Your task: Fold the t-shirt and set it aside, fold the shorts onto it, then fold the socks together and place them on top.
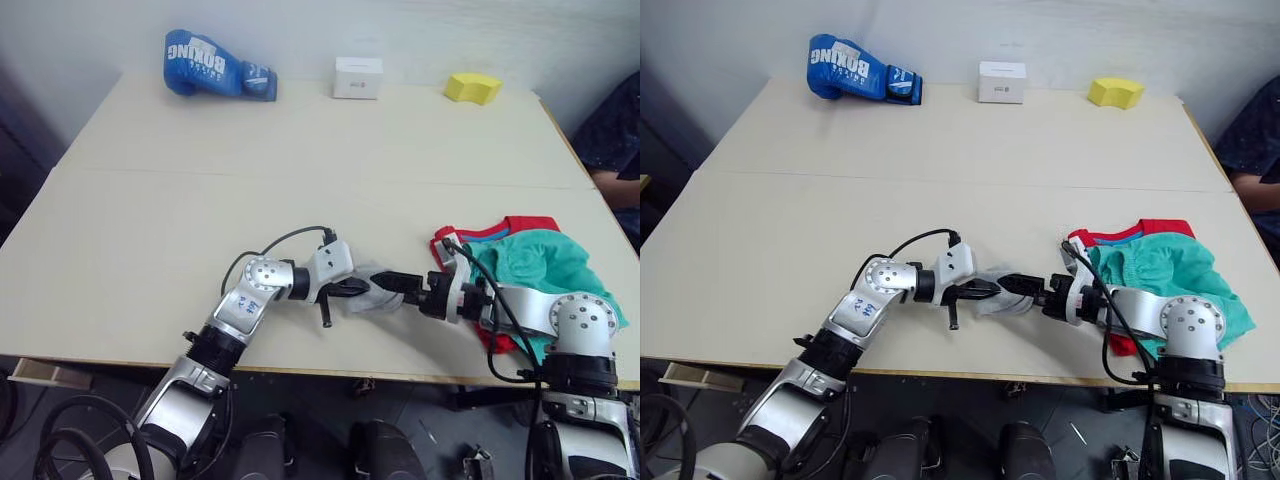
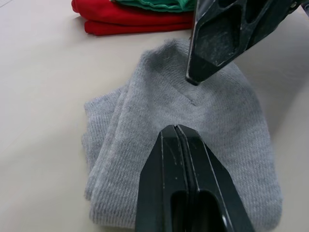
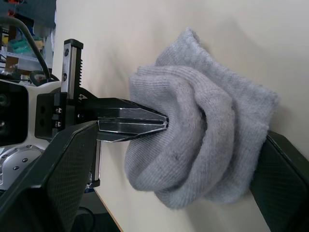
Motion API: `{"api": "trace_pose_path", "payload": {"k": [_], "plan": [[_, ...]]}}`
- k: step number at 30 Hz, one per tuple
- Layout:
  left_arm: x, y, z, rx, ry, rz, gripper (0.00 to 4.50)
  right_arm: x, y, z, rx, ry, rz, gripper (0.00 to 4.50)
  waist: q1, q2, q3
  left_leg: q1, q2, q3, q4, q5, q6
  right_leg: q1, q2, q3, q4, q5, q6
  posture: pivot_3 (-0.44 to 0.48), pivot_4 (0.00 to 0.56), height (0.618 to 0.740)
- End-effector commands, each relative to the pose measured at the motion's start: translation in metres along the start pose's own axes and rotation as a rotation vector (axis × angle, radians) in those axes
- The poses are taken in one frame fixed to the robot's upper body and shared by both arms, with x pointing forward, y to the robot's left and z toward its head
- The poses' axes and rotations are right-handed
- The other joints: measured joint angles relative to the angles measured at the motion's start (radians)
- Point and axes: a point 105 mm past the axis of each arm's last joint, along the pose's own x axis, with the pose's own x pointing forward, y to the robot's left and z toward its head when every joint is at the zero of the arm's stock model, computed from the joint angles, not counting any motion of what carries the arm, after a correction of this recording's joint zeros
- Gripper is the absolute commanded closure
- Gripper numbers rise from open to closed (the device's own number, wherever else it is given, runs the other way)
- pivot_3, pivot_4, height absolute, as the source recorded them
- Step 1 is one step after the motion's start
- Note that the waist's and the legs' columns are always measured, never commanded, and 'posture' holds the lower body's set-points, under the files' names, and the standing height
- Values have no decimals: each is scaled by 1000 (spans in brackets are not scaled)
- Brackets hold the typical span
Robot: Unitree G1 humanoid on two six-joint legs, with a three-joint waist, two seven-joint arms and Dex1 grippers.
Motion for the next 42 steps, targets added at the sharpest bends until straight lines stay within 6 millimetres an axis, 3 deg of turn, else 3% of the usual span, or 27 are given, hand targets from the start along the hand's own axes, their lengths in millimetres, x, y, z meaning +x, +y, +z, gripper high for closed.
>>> {"api": "trace_pose_path", "payload": {"k": [1, 3, 12, 14, 19, 23, 27, 30, 34, 38, 42], "plan": [[-1, 1, 0, -28, -24, 22, 4500, 13, 1, -11, 35, 50, 22, 215, -3, 0, 0, 0, 0, 0, 0, 0, 0, 0, 0, 0, 0, 0, 0, 0, 150, 740], [-3, 2, -1, -22, -11, 22, 4500, 14, 0, -11, 39, 47, 21, 660, -3, 0, 0, 0, 0, 0, -1, 0, 0, 0, 0, 0, 0, 0, 0, 0, 150, 740], [-9, -1, -7, -20, 13, 14, 4500, 15, -1, -9, 59, 11, 37, 3746, -5, 0, 0, 0, 0, 1, -2, 0, 0, -1, 0, 1, 0, 0, 0, 0, 150, 740], [-11, -4, 2, -39, -28, -11, 4500, 13, 2, -4, 56, -36, 62, 4320, -7, 0, 0, 0, 0, 1, -2, 0, -1, -1, 0, 1, 0, 0, 0, 0, 150, 740], [-31, 0, 33, 4, -104, -69, 4500, -1, 10, 7, 62, -191, 137, 4373, -9, 0, 0, -1, 0, 1, -3, 0, -1, -2, 0, 1, 0, 0, 0, 0, 150, 740], [-51, 3, 56, 48, -165, -111, 4500, -33, 29, 28, 64, -431, 234, 4373, -6, 1, 1, -9, 0, 1, -3, 2, -3, -11, 1, 1, 1, 0, 0, 0, 150, 740], [-72, 17, 98, 58, -390, -23, 3578, -85, 47, 46, 147, -716, 309, 4373, 6, 2, 1, -15, -1, 1, -1, 5, -5, -15, 0, 1, 2, 0, 1, 0, 150, 740], [-87, 23, 107, 76, -442, 33, 2640, -119, 50, 48, 165, -870, 306, 4373, 7, 2, 1, -15, -1, 1, 0, 5, -5, -14, 0, 1, 2, 1, 1, 0, 150, 740], [-107, 7, 106, 52, -503, -77, 1365, -163, 36, 45, 171, -1062, 206, 4373, 6, 3, 2, -15, -2, 2, 1, 5, -4, -14, 1, 3, 2, 1, 2, 0, 150, 740], [-119, -2, 92, 35, -500, -101, 103, -205, -3, 26, 272, -1220, 25, 4373, 6, 3, 2, -14, -2, 2, 0, 5, -4, -14, 2, 4, 2, 1, 2, 0, 150, 740], [-126, -3, 87, 25, -495, -83, 0, -212, -42, 12, 345, -1229, -130, 4373, 6, 3, 2, -13, -1, 2, 0, 5, -3, -14, 2, 5, 2, 1, 2, 0, 150, 740]]}}
